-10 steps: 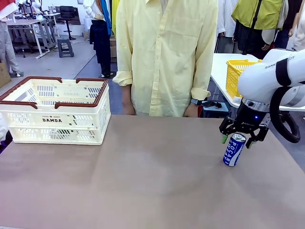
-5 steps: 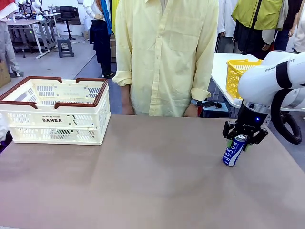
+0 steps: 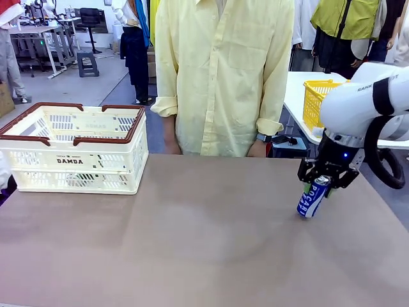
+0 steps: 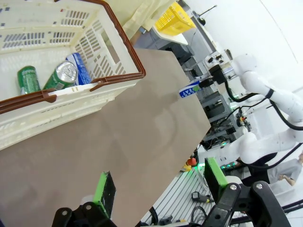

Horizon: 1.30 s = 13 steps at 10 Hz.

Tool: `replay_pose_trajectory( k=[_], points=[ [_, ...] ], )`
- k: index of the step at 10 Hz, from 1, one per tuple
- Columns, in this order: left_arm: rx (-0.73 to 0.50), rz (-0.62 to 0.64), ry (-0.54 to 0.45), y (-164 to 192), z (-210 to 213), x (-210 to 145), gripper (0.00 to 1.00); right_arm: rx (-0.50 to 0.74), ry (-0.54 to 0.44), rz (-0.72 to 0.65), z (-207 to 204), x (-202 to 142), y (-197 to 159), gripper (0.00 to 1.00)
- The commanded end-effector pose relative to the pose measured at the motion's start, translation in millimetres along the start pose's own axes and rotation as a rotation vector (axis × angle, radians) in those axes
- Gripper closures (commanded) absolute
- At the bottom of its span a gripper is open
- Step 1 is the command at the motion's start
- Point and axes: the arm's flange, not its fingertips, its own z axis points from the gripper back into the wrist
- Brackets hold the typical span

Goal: Place the drinks into the Shopping basket.
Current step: Pick up one drink and place it into the Shopping basket.

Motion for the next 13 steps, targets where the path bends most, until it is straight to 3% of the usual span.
replay_pose_trajectory(
  k=[1,4,8,10,13],
  points=[
    [0.000,0.008,0.017,-2,2,-2,0.00,0.038,-0.037,0.119,51,0,35,1.00],
    [0.000,0.008,0.017,-2,2,-2,0.00,0.118,-0.004,0.380,66,3,150,1.00],
    [0.000,0.008,0.017,-2,2,-2,0.00,0.030,0.058,0.678,12,3,305,1.00],
    [0.000,0.008,0.017,-2,2,-2,0.00,-0.047,0.113,0.729,-19,-8,347,1.00],
    [0.000,0.008,0.017,-2,2,-2,0.00,-0.129,0.185,0.742,-63,-18,351,1.00]
  ],
)
